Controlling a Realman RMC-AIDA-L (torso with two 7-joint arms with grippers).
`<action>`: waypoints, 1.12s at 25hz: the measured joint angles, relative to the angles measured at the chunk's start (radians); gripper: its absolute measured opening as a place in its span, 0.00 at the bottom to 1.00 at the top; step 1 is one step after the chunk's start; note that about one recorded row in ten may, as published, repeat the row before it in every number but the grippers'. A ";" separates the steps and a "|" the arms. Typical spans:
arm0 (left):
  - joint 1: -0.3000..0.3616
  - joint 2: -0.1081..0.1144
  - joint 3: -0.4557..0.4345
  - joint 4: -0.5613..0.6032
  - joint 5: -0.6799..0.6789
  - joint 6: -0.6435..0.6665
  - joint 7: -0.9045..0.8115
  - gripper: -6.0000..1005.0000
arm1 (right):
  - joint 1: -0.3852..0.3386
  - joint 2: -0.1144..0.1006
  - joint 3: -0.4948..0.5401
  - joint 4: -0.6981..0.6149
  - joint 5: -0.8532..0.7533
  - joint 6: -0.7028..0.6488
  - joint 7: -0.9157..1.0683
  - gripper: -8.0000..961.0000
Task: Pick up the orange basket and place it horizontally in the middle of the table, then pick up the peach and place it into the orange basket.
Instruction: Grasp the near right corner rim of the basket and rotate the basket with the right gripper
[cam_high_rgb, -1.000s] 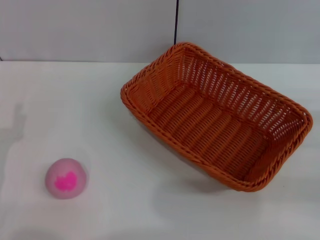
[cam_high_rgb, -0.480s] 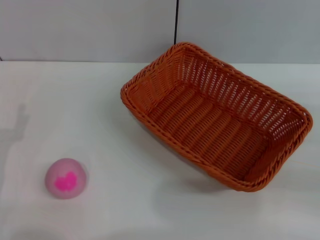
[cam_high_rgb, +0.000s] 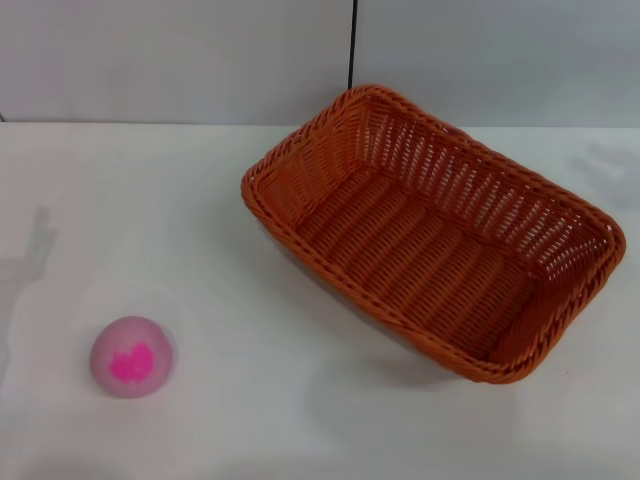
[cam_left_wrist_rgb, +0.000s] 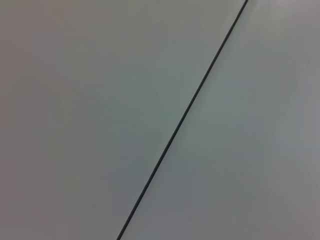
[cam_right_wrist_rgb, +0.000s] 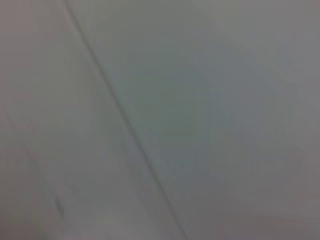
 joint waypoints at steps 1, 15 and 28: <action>0.000 0.001 0.003 0.002 0.002 0.001 -0.001 0.84 | 0.028 -0.010 -0.003 -0.033 -0.061 -0.017 0.043 0.47; 0.013 0.002 0.002 -0.004 0.003 0.019 -0.002 0.84 | 0.319 -0.072 -0.185 -0.080 -0.541 -0.054 0.282 0.75; 0.014 0.001 0.005 -0.004 0.003 0.039 -0.002 0.84 | 0.395 -0.035 -0.367 -0.022 -0.694 0.021 0.332 0.80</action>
